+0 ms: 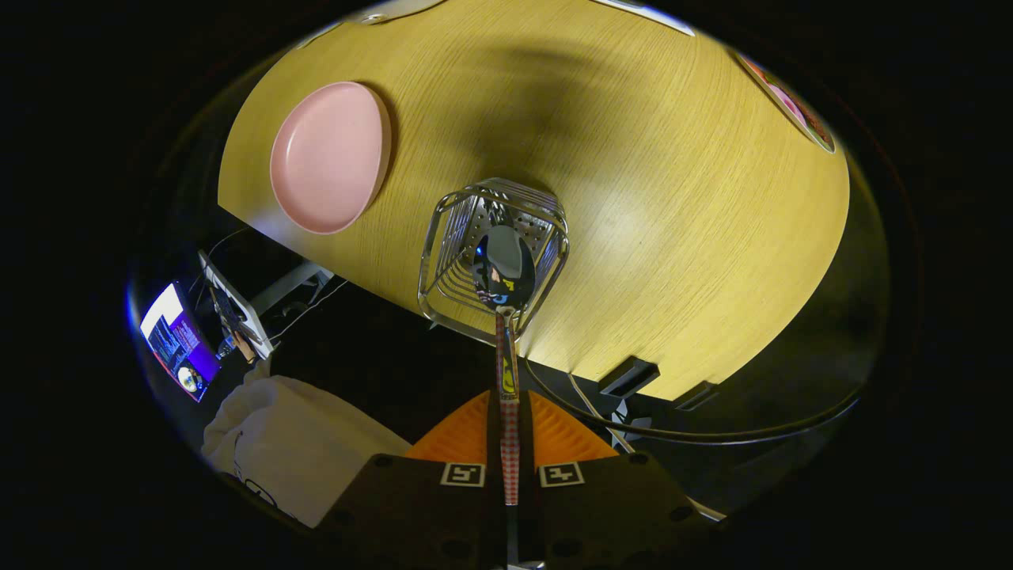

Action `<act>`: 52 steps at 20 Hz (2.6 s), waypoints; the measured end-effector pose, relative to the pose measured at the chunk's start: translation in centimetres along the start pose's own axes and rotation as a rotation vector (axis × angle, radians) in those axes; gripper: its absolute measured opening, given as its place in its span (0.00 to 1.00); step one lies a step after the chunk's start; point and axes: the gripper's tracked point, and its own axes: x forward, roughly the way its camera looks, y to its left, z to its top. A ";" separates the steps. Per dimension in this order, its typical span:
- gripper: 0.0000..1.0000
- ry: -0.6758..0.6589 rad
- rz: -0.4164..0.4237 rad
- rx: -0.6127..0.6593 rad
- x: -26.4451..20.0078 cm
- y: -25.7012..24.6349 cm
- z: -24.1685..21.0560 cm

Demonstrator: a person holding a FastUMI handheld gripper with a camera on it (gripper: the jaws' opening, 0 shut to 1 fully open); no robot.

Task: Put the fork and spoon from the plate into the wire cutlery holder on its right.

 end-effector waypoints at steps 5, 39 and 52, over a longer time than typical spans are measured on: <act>0.14 -0.005 0.026 0.008 0.1 0.1 1.4; 1.00 -1.303 0.084 0.297 -12.7 6.0 -6.3; 0.99 -1.820 -0.104 0.332 -24.1 6.8 -9.1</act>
